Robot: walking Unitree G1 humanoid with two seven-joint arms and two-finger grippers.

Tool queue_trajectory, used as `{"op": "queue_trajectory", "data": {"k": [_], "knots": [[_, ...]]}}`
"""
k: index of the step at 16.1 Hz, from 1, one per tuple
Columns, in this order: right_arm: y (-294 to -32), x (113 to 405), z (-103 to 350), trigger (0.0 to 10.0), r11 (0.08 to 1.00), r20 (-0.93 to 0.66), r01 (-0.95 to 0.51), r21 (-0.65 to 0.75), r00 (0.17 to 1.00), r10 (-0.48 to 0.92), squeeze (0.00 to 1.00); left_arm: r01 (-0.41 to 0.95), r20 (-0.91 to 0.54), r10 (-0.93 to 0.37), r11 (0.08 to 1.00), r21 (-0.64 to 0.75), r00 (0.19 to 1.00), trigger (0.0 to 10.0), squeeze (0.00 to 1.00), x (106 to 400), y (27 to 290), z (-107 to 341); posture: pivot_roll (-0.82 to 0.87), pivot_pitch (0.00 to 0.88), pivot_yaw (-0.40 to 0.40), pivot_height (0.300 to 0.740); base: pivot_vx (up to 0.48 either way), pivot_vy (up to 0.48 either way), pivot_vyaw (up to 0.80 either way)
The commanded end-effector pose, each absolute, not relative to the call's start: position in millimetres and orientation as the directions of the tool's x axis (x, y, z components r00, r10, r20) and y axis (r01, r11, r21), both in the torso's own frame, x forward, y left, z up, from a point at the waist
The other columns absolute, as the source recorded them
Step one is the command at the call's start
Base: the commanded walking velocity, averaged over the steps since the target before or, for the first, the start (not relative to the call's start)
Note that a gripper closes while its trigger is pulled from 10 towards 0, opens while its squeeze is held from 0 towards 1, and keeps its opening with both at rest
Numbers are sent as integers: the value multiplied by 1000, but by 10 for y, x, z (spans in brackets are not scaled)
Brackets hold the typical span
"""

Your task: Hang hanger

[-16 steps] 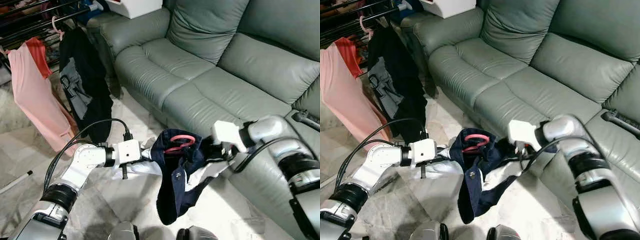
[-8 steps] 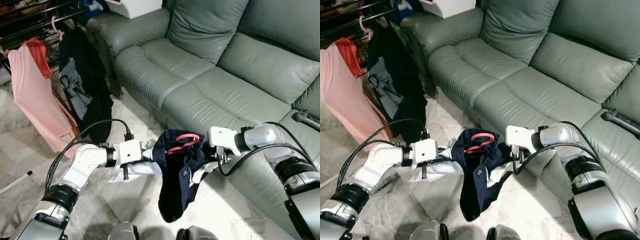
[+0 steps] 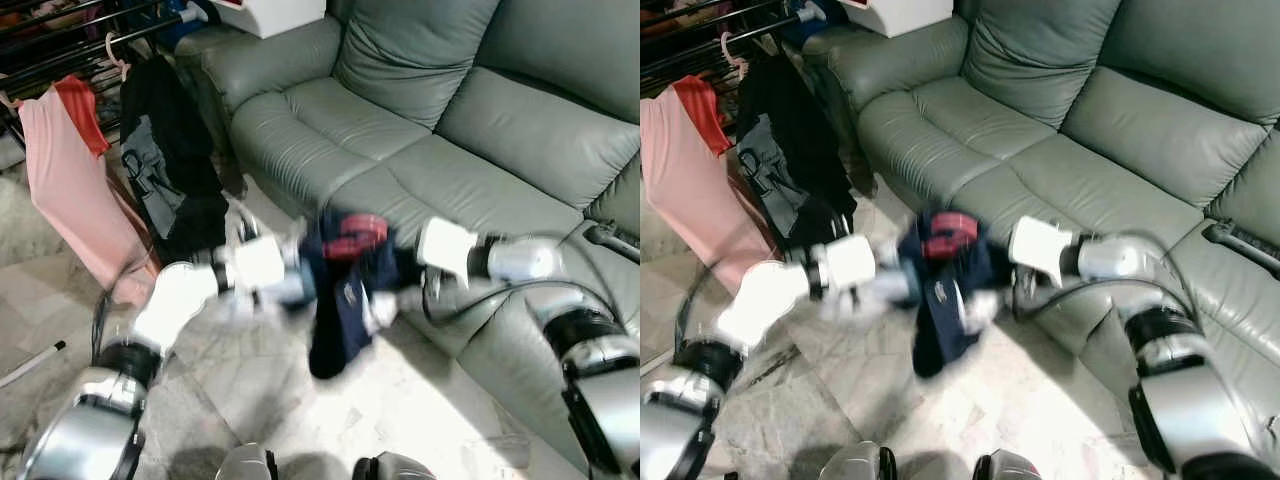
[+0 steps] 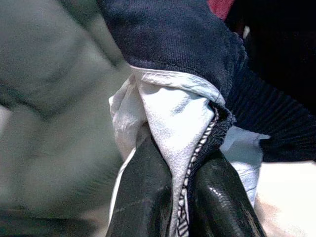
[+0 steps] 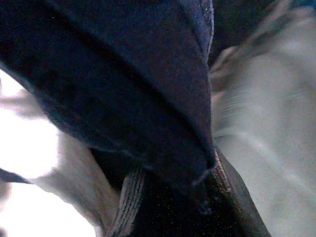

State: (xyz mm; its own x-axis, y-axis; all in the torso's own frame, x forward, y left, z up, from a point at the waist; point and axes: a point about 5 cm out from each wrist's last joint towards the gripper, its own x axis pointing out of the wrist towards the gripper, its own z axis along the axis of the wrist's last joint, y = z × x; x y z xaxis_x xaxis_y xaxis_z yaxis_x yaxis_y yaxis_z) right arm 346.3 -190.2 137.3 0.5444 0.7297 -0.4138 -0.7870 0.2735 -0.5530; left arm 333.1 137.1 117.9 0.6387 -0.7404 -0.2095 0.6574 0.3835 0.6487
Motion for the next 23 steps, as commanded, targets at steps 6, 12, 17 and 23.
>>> {"op": "queue_trajectory", "data": {"k": [6, 12, 17, 23], "knots": [[-1882, 3497, 1473, 0, 302, -316, -690, -658, 617, 721, 0, 460, -93, -608, 482, 746, 788, 5059, 0, 3551, 1490, 1344, -42, 67, 41, 740, 0, 0, 0], [-1861, 3445, 1312, 0, 301, -352, -717, -629, 607, 712, 0, 440, -93, -631, 421, 793, 771, 10000, 1000, 3517, 1463, 1293, -41, 72, 41, 740, 0, 0, 0], [-1934, 3386, 1019, 0, 343, -469, -754, -560, 630, 619, 0, 525, -189, -742, 247, 815, 643, 10000, 1000, 3333, 1460, 1145, -41, 78, 47, 740, 0, 0, 0], [-1920, 3402, 909, 0, 525, -433, -699, -486, 714, 550, 0, 600, -239, -744, 260, 756, 624, 10000, 1000, 3226, 1535, 977, -42, 76, 50, 740, 0, 0, 0]]}}
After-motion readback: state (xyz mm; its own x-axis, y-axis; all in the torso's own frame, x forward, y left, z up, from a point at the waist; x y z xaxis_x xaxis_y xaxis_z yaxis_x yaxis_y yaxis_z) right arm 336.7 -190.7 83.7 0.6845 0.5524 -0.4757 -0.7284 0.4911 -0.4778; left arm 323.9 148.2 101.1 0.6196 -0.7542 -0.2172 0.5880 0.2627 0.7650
